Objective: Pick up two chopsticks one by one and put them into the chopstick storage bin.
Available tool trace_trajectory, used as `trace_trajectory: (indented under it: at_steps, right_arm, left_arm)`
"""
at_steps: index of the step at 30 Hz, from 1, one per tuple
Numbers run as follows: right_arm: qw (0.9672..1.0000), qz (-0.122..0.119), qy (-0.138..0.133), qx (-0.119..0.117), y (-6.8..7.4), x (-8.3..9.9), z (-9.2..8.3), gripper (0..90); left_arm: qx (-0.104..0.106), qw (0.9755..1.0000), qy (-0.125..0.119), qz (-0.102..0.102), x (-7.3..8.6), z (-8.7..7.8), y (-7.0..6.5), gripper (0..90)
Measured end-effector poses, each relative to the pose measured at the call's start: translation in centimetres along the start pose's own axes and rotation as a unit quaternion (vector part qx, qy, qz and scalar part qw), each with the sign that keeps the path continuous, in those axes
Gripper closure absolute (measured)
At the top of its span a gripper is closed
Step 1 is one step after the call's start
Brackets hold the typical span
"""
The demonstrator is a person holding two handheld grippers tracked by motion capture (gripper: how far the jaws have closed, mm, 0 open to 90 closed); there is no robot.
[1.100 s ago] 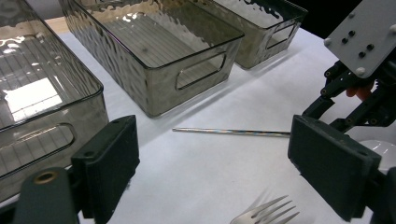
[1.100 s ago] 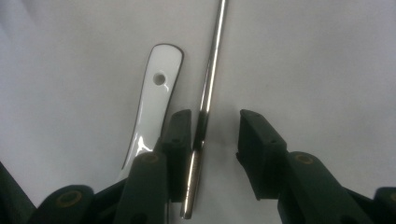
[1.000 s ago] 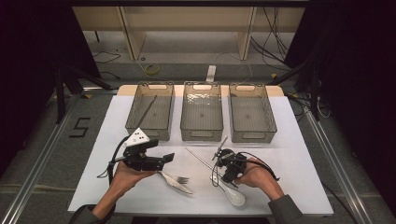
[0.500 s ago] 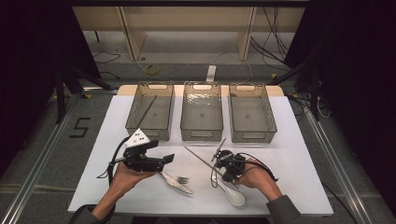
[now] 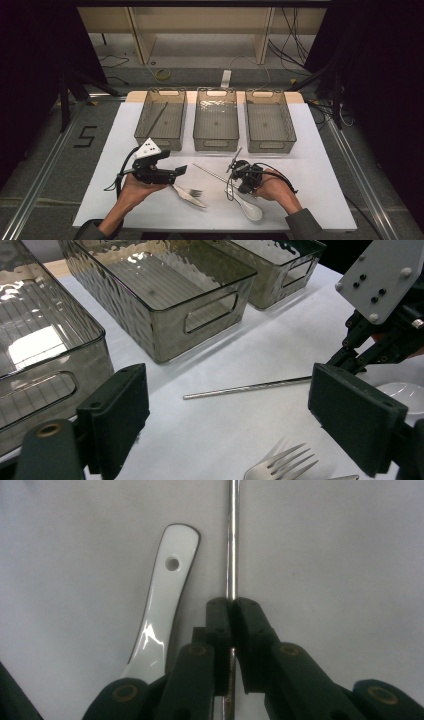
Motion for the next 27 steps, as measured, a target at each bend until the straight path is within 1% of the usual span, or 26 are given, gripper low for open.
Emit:
trace_trajectory:
  at_steps: [3, 4, 5, 7, 8, 10, 11, 12, 14, 15, 17, 19, 21, 26, 27]
  right_arm:
    - [1.0000, -0.003, -0.005, 0.004, -0.1, 0.0, -0.1, 85.6]
    - [0.9999, -0.005, -0.011, 0.004, -0.2, 0.0, -0.1, 85.6]
    - [0.9999, -0.005, -0.010, 0.003, -0.2, 0.1, -0.3, 85.6]
    - [0.9998, -0.002, -0.019, 0.008, -0.4, 0.1, -0.7, 85.7]
    - [0.9997, -0.005, -0.022, 0.010, -0.6, 0.1, -1.0, 85.7]
    - [0.9994, 0.001, -0.033, 0.007, -0.7, 0.2, -1.5, 85.7]
    - [0.9993, -0.002, -0.035, 0.010, -0.8, 0.3, -1.8, 85.7]
    - [0.9992, 0.002, -0.040, 0.010, -0.8, 0.3, -2.0, 85.7]
    - [0.9988, -0.003, -0.047, 0.010, -1.0, 0.3, -2.4, 85.7]
    - [0.9988, -0.001, -0.047, 0.010, -0.9, 0.3, -2.6, 85.7]
    - [0.9984, -0.005, -0.055, 0.011, -1.0, 0.3, -3.1, 85.7]
    - [0.9981, -0.008, -0.059, 0.011, -0.9, 0.3, -3.4, 85.7]
    - [0.9980, -0.010, -0.062, 0.011, -0.7, 0.3, -3.9, 85.7]
    - [0.9970, -0.022, -0.072, 0.016, -0.1, 0.2, -4.6, 85.7]
    - [0.9972, -0.023, -0.070, 0.015, 0.0, 0.2, -4.7, 85.7]
  left_arm:
    - [0.001, 1.0000, 0.000, 0.000, 0.0, 0.0, 0.0, 15.9]
    - [0.001, 1.0000, 0.000, 0.000, 0.0, 0.0, 0.0, 16.0]
    - [0.002, 1.0000, 0.000, 0.001, 0.0, 0.0, 0.0, 16.0]
    - [0.002, 1.0000, 0.000, 0.001, 0.0, 0.1, 0.0, 16.0]
    - [0.002, 1.0000, 0.000, 0.002, 0.0, 0.1, 0.0, 15.9]
    - [0.004, 1.0000, 0.003, 0.003, 0.0, 0.1, -0.1, 16.0]
    - [0.004, 1.0000, 0.004, 0.004, 0.0, 0.2, -0.1, 16.0]
    - [0.005, 1.0000, 0.005, 0.005, 0.0, 0.2, -0.2, 16.0]
    - [0.008, 0.9999, 0.008, 0.008, 0.0, 0.3, -0.3, 16.0]
    - [0.010, 0.9999, 0.010, 0.010, 0.0, 0.4, -0.3, 16.0]
    - [0.020, 0.9996, 0.016, 0.011, 0.0, 0.6, -0.5, 15.9]
    - [0.026, 0.9991, 0.025, 0.021, 0.0, 0.8, -0.7, 15.9]
    - [0.037, 0.9985, 0.031, 0.025, -0.1, 1.1, -1.0, 16.0]
    - [0.045, 0.9960, 0.050, 0.059, -0.4, 2.0, -1.7, 16.0]
    - [0.049, 0.9950, 0.055, 0.067, -0.6, 2.2, -2.0, 16.0]
Point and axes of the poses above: each handheld gripper's, and its own axes: z roughly forward along the jaws, x roughly out of its underside, y roughly to its left, the point moved 4 cm from there along z, roughly forward along the jaws, and after that the axes turned 9 degrees about z, right-handed, at the moved point
